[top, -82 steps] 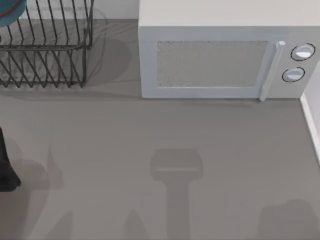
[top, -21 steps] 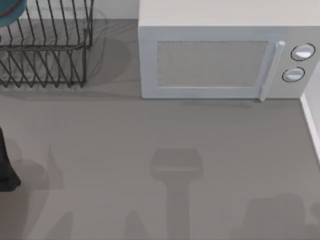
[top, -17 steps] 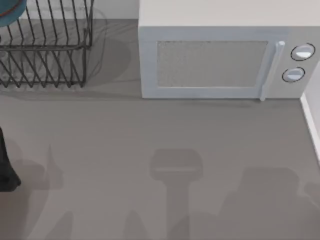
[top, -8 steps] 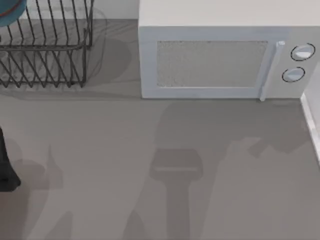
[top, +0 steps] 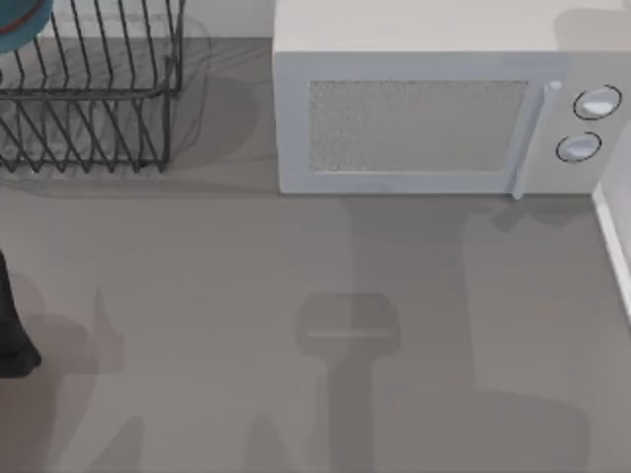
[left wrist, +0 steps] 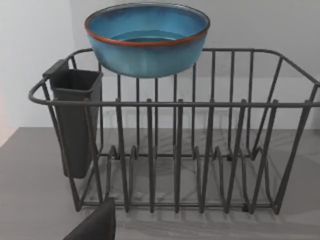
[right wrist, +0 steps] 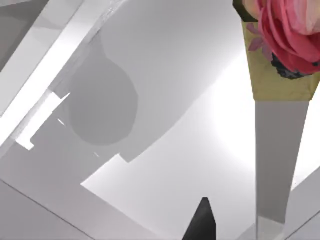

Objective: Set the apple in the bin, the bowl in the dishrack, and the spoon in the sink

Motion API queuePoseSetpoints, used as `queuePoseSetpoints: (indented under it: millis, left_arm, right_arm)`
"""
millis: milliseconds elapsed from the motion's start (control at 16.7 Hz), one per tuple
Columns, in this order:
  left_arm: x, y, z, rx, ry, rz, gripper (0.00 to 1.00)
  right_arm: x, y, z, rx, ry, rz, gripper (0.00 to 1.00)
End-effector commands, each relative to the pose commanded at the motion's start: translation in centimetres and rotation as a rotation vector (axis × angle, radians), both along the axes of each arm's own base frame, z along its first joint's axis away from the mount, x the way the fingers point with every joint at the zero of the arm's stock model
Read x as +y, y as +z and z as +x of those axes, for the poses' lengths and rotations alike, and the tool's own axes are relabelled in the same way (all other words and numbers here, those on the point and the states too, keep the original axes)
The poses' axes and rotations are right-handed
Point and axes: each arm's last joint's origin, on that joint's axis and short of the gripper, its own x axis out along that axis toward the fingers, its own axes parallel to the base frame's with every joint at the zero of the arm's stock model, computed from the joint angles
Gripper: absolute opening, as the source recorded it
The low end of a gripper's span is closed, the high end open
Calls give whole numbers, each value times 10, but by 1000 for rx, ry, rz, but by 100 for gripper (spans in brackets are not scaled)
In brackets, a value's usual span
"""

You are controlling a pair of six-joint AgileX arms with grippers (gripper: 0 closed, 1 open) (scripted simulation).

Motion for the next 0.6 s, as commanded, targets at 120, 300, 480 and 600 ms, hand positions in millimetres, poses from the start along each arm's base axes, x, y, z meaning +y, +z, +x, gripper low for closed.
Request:
queuePoseSetpoints:
  millis: [120, 300, 480, 600]
  left_arm:
    - [0, 0, 0, 0, 0, 0, 100]
    - [0, 0, 0, 0, 0, 0, 100]
    - [0, 0, 0, 0, 0, 0, 100]
    - [0, 0, 0, 0, 0, 0, 100]
  right_arm:
    - [4, -8, 5, -6, -5, -1, 0]
    - [6, -10, 7, -10, -7, -2, 0]
    - [3, -11, 7, -8, -13, -2, 0]
    - [3, -12, 8, -14, -13, -2, 0]
